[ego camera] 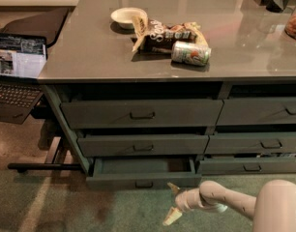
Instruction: Close bottom drawer
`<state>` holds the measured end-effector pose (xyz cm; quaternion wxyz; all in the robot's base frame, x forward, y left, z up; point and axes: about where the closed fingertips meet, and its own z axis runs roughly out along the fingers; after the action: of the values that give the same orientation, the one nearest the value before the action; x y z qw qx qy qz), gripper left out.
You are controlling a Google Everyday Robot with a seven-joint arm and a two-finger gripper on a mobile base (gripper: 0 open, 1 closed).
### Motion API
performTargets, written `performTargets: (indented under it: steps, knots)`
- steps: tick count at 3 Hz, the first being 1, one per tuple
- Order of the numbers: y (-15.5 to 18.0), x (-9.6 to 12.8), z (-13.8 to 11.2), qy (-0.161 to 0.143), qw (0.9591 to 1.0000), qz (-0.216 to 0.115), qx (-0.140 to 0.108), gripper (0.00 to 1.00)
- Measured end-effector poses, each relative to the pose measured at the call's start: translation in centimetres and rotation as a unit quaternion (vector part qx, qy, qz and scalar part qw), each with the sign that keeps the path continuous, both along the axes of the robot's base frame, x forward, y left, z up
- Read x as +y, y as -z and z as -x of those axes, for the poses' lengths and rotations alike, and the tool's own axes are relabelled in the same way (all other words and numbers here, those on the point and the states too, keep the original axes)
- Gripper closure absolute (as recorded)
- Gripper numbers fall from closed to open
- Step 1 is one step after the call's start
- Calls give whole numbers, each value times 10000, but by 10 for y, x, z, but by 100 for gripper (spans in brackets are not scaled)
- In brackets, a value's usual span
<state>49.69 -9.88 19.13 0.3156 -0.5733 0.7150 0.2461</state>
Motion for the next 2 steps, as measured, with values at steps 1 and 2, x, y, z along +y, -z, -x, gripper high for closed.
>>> performTargets:
  steps: [1,2]
  knots:
    - [3,1,-8,44,10000,-51,-31,0]
    - [3,1,-8,45,10000,-50,-32,19]
